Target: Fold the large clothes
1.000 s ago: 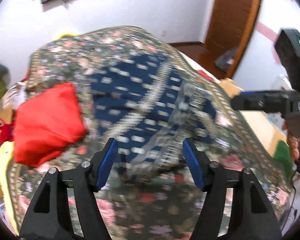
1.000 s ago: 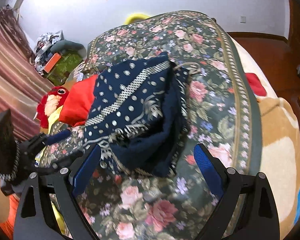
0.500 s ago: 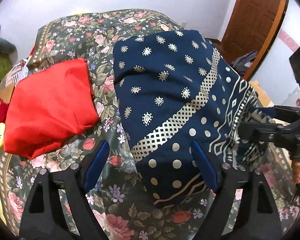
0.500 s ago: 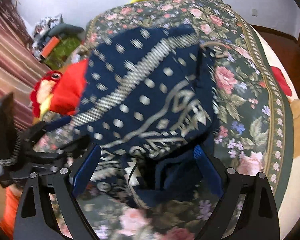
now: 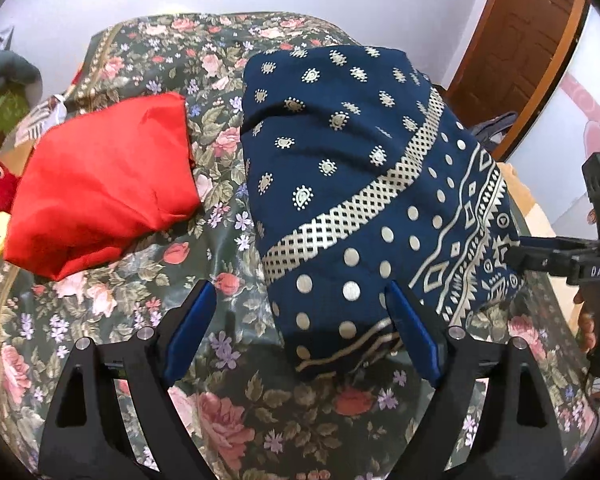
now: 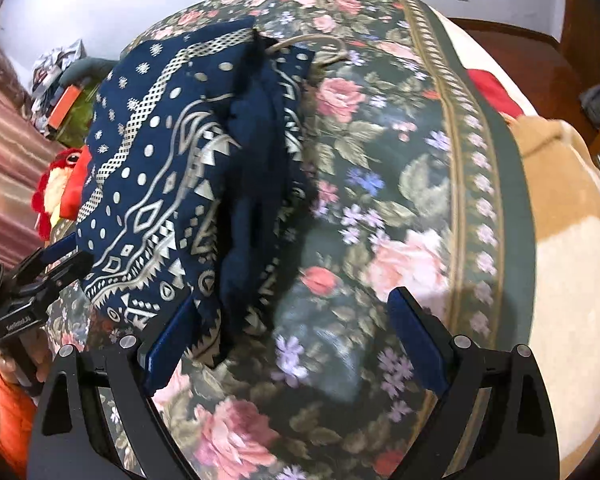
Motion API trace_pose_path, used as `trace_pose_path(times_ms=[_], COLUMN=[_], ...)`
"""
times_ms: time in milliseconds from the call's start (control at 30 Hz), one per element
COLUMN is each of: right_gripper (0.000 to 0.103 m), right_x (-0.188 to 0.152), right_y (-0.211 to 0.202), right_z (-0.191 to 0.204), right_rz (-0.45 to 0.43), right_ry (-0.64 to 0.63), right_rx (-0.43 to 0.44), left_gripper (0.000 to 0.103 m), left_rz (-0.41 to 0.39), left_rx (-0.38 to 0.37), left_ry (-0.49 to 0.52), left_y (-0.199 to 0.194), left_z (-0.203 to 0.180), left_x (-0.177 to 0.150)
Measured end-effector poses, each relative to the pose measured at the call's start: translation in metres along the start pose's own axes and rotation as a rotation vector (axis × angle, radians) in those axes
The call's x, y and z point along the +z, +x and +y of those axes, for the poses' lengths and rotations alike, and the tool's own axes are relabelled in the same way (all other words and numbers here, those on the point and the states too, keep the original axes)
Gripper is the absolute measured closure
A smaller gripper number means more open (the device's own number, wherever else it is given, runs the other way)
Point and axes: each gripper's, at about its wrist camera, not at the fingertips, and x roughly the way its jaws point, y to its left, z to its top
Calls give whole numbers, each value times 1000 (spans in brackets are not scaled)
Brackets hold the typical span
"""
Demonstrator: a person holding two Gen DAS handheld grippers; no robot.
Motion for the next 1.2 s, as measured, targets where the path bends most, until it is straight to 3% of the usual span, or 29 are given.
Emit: trace_pose_path(times_ms=[233,433,667,867,967,1100,1200], right_gripper=[10,10,10,10,10,9,2], right_x=[9,25,54,73,81,90,92], right_y=[-29,-46,-21,20,39,60,68], right_z=[27,52,53,39,29,17,12], right_rz=[-74,-144,-153,-71,-30,35,45], right_ry=[-42,-79,-46,5,22,37,57], right_rx=[5,59,111,129,126,182,221], left_gripper=[13,13,13,13,13,11,7], left_rz=[30,-27,-10,72,122,168,187], left_rx=[36,66,-71,-186,-316,-421,-487], left_ry=[34,26,-21,-92,-154,-233,-295], left_y=[-13,-28,-10,39,65,94,111], left_z=[1,12,25,36,45,53,59], left_x=[7,29,59,78,81,80,80])
